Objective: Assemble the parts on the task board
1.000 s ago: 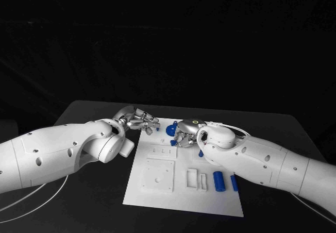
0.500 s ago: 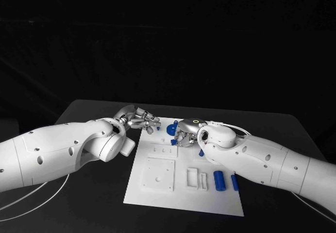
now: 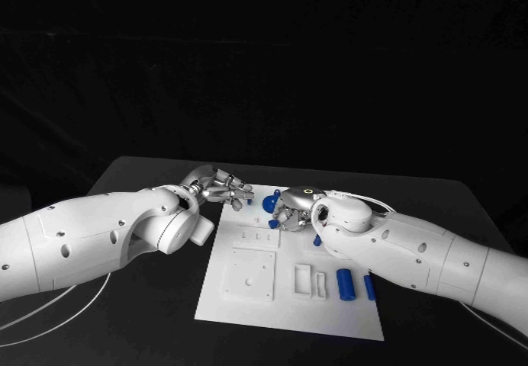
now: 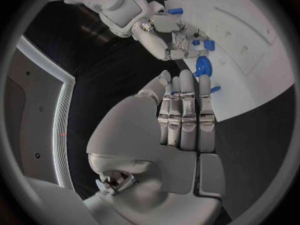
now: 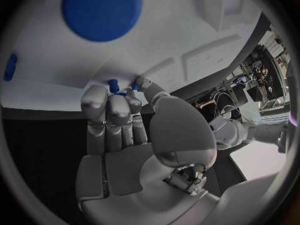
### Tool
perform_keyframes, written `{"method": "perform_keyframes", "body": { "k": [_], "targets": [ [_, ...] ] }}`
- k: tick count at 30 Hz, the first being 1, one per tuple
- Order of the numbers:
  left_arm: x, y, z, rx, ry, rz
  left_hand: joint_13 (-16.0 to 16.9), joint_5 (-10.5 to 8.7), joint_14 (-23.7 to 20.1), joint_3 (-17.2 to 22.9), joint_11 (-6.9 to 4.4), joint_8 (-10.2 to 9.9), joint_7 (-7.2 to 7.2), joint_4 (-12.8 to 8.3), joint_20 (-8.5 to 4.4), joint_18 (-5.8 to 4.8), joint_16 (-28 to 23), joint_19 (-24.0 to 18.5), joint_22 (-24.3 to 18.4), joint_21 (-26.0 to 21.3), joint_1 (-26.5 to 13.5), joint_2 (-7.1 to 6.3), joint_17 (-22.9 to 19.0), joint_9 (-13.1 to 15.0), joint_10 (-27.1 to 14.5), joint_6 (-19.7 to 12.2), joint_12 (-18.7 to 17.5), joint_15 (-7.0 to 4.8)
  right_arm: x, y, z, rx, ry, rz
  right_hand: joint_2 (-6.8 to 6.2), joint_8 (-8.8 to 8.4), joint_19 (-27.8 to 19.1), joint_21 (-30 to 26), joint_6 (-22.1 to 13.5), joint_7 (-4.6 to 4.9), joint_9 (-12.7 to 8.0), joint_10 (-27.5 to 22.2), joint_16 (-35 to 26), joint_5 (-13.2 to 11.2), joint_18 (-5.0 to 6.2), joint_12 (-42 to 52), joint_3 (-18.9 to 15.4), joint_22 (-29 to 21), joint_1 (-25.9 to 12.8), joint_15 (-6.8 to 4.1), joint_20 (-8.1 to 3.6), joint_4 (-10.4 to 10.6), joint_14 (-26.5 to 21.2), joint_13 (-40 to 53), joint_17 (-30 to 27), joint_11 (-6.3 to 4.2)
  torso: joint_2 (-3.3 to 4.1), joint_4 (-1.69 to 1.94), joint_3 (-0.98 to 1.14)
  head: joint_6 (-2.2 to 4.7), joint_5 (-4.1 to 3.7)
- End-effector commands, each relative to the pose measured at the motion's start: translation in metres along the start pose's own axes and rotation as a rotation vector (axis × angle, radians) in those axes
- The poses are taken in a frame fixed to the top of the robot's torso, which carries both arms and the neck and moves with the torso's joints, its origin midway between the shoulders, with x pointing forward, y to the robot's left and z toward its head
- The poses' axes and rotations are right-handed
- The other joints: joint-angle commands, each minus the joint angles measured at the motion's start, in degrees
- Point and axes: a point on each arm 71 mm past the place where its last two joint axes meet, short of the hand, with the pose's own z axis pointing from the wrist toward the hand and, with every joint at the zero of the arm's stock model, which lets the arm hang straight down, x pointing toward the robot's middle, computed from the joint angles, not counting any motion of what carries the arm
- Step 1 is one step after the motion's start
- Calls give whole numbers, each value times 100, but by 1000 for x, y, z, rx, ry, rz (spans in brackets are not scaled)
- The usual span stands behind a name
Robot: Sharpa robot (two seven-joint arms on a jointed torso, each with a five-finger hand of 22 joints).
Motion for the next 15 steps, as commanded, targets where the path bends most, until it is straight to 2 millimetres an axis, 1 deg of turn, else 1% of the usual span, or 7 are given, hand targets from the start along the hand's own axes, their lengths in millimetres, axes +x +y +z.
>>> {"method": "perform_keyframes", "body": {
  "k": [1, 6, 9, 15],
  "targets": [
    [2, -2, 0, 14, 14, -6, -1, 11, 36, 12, -10, 4, 1, 12, 33, 109, -32, -14, -6, 4, 9, 59, 5, -3, -30, -46, -21, -11, 11, 4, -1, -32, 71, -9, 15, -24, 46, -15, -23, 12, -3, -8, -29, -55, -98, -29, -16, 570, 19, -42, -48, -37, -7, -7, 5, -35, 1, -1, 1, -1, 7],
    [2, -2, 1, 13, 15, -6, -1, 11, 36, 12, -10, 4, 1, 12, 33, 109, -32, -14, -6, 4, 9, 59, 5, -3, -30, -46, -21, -11, 11, 5, -1, -35, 78, -11, 22, -23, 46, -12, -40, 5, -2, -5, -31, -82, -101, -29, -23, 571, 28, -44, -51, -50, -7, -4, 7, -38, 3, -2, -2, -6, 19],
    [2, -2, 1, 13, 16, -6, -1, 11, 36, 12, -10, 4, 1, 12, 33, 109, -32, -14, -6, 4, 9, 59, 5, -3, -30, -46, -21, -11, 12, 5, -1, -39, 85, -11, 51, -23, 45, -13, -17, 8, -2, -11, -35, -91, -105, -34, -6, 572, 39, -45, -53, -66, -8, -4, 6, -37, 2, -1, -2, -8, 20],
    [2, -2, 1, 11, 16, -6, -1, 6, 40, 13, -10, 5, 3, 15, 32, 110, -37, -11, -2, 6, 17, 64, 19, -3, -29, -53, -22, -13, 14, 6, 0, -51, 106, -12, 116, -24, 40, -16, 42, 7, -3, -7, -41, -181, -109, -21, 177, 571, -23, -43, -52, -181, -8, 21, 9, -37, 6, -1, -1, -21, 26]
  ]
}}
